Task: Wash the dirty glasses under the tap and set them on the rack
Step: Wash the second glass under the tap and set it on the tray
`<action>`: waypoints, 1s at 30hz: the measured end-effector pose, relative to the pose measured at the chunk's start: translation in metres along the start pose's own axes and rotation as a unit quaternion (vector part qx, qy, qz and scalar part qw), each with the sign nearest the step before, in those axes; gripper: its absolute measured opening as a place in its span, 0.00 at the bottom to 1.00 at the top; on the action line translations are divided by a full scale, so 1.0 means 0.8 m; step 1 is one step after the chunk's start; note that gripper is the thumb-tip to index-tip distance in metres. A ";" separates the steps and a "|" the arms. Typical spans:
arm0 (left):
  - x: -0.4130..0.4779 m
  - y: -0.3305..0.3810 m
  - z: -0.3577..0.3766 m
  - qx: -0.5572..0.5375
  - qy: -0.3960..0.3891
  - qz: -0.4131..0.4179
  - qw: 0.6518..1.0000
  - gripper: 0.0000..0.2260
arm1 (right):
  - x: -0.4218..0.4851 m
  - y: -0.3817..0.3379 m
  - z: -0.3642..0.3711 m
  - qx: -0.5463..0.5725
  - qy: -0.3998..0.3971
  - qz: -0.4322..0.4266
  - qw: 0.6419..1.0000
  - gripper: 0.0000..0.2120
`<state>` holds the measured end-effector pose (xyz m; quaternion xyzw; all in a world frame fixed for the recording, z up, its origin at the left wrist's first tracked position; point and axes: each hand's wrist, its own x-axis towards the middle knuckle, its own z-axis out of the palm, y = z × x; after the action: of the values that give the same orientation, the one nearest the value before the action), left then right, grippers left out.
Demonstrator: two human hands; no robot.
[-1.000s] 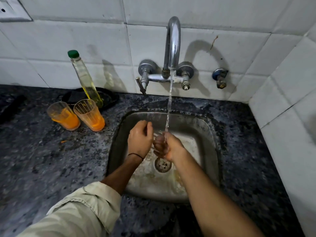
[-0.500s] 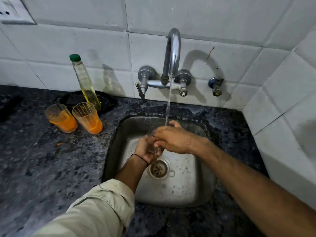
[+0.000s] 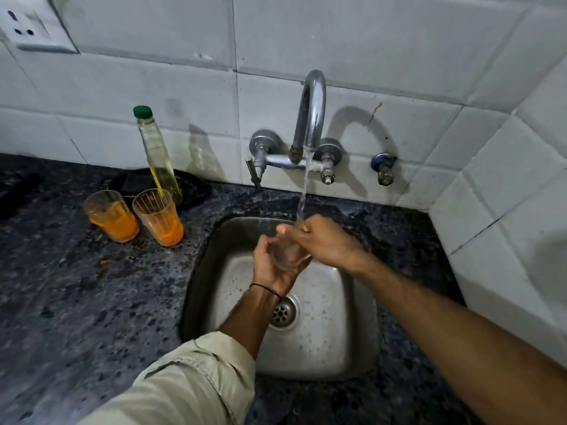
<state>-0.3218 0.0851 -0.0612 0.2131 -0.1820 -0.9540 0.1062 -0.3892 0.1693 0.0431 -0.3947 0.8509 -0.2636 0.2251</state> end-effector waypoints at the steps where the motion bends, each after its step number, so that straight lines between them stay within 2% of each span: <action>1: -0.003 -0.002 -0.003 0.012 0.001 -0.013 1.000 0.18 | 0.002 0.002 0.000 -0.027 -0.007 -0.015 0.999 0.24; 3: -0.006 0.002 -0.008 0.041 0.008 -0.064 0.997 0.16 | 0.002 0.004 -0.009 -0.132 -0.089 -0.099 0.982 0.19; 5: -0.003 0.007 -0.012 0.051 0.022 -0.153 0.987 0.16 | 0.002 0.002 -0.019 -0.278 -0.168 -0.181 0.928 0.12; 7: -0.004 0.012 -0.012 0.065 0.035 -0.212 0.974 0.14 | 0.001 -0.001 -0.020 -0.357 -0.189 -0.225 0.887 0.12; 8: -0.001 0.012 -0.014 0.078 0.048 -0.215 0.972 0.12 | 0.000 -0.002 -0.019 -0.362 -0.182 -0.233 0.884 0.12; 10: 0.002 0.011 -0.011 0.088 0.054 -0.160 0.982 0.09 | -0.004 -0.004 -0.012 -0.318 -0.138 -0.209 0.915 0.14; 12: 0.003 0.006 -0.004 0.072 0.053 -0.044 0.995 0.10 | -0.005 -0.006 0.000 -0.218 -0.080 -0.110 0.966 0.20; 14: 0.004 0.000 0.001 0.027 0.033 0.033 0.999 0.13 | -0.001 -0.014 0.017 -0.146 -0.018 -0.008 0.989 0.25; 15: 0.004 0.000 0.002 0.012 0.021 0.033 0.999 0.14 | 0.004 -0.017 0.025 -0.132 0.006 0.014 0.991 0.25; 17: 0.003 0.001 -0.008 0.011 0.018 -0.008 1.000 0.17 | 0.009 -0.018 0.024 -0.144 0.009 0.004 0.990 0.24; 19: 0.000 0.011 -0.018 0.026 0.019 -0.057 0.998 0.15 | 0.012 -0.012 0.005 -0.196 -0.061 -0.063 0.977 0.20; 21: -0.002 0.021 -0.018 0.053 0.016 -0.124 0.991 0.18 | 0.016 -0.002 -0.016 -0.261 -0.154 -0.138 0.943 0.13; 23: -0.004 0.027 -0.010 0.066 0.005 -0.163 0.984 0.19 | 0.021 0.009 -0.025 -0.277 -0.188 -0.166 0.927 0.10; 25: 0.001 0.028 -0.005 0.080 0.011 -0.126 0.989 0.15 | 0.020 0.014 -0.019 -0.237 -0.157 -0.143 0.948 0.10; 27: 0.004 0.022 -0.002 0.089 0.021 -0.043 0.995 0.12 | 0.018 0.007 -0.003 -0.166 -0.091 -0.086 0.978 0.15; 30: 0.004 0.010 -0.002 0.027 0.007 -0.005 1.000 0.16 | 0.026 -0.004 0.015 -0.084 -0.002 -0.002 0.996 0.22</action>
<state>-0.3226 0.0767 -0.0605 0.2235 -0.2058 -0.9478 0.0971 -0.3930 0.1478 0.0322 -0.4143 0.8689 -0.1908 0.1922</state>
